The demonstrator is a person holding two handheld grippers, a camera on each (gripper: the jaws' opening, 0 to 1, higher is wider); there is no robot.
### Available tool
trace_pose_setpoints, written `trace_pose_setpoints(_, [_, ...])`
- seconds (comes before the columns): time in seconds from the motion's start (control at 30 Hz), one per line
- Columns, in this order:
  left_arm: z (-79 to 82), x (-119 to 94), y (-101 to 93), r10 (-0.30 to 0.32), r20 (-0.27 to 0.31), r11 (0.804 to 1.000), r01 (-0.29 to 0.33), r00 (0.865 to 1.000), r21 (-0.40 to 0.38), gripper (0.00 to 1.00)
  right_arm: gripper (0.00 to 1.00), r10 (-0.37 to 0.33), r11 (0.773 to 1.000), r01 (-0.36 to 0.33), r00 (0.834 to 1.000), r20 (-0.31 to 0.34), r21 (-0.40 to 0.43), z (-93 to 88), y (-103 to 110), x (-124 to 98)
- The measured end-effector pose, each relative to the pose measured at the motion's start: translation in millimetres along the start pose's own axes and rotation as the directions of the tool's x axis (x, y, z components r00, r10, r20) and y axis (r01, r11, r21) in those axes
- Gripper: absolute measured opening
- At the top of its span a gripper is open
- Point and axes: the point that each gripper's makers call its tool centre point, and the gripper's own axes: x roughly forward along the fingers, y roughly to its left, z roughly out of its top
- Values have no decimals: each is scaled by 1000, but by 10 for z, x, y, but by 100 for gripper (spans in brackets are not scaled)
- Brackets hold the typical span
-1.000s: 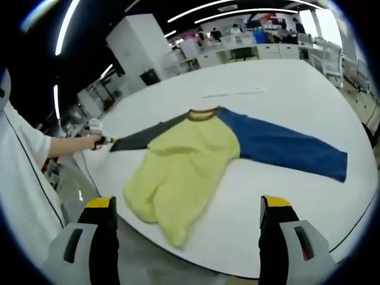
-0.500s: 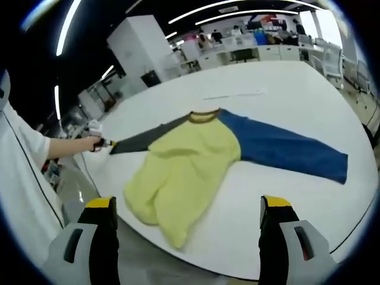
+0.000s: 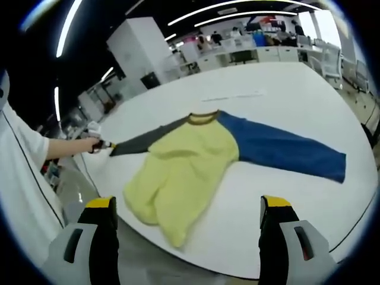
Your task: Fold the garment on the visible template until the final outline fits inside the template.
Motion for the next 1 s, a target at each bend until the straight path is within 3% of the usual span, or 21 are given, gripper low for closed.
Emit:
trace_pose_setpoints(0.67, [-65,-384,-245,-93,-11,995,93,996,18,31,100,12,1000,-11,999,30,-15,-22,39,-160])
trace_pose_setpoints(0.9, [-129,-533,-416,-173,-15,984,174,985,40,46,100,21,1000,-20,999,44,-21,-49,67,-221])
trace_pose_setpoints(1.0, [-168,-651,-504,-197,-12,979,197,980,56,48,100,23,999,-22,999,47,-26,-69,83,-254])
